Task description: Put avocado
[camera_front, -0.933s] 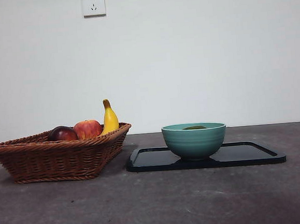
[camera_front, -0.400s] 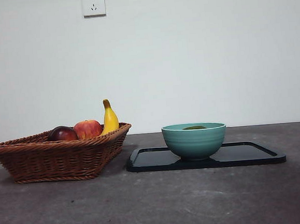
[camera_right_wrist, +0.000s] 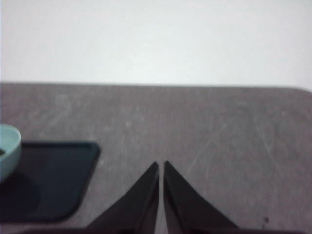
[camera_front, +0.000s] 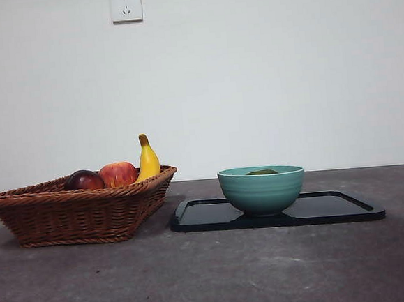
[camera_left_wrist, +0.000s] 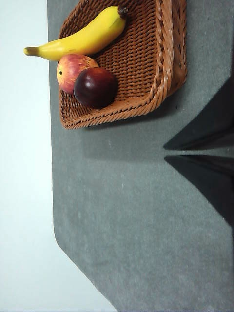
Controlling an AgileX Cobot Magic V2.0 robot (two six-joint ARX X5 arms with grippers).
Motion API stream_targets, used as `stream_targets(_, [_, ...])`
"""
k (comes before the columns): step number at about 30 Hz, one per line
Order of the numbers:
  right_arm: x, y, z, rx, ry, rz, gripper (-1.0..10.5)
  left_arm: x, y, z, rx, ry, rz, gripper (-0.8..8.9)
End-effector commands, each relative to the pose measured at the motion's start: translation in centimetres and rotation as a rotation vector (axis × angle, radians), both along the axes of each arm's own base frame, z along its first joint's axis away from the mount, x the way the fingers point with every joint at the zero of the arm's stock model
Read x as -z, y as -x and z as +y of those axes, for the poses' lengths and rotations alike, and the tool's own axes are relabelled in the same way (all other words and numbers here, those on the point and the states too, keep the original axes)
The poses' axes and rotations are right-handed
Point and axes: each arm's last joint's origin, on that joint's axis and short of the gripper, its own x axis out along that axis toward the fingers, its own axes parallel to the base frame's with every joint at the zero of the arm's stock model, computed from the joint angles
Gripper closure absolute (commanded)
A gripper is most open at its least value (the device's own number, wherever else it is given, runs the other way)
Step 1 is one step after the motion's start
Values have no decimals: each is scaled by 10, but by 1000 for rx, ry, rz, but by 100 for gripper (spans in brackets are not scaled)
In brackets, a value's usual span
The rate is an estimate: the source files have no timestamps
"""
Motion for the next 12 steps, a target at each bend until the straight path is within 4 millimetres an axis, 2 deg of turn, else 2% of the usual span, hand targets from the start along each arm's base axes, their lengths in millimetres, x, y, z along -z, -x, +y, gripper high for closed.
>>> stream_targets(1, [5, 0, 0, 11, -15, 36, 939, 7, -1, 0, -5, 2, 24, 799])
stream_targets(6, [14, 1, -1, 20, -20, 125, 939, 7, -1, 0, -5, 2, 24, 799])
stream_targets(12, [12, 1, -1, 19, -28, 110, 939, 7, -1, 0, -5, 2, 24, 799])
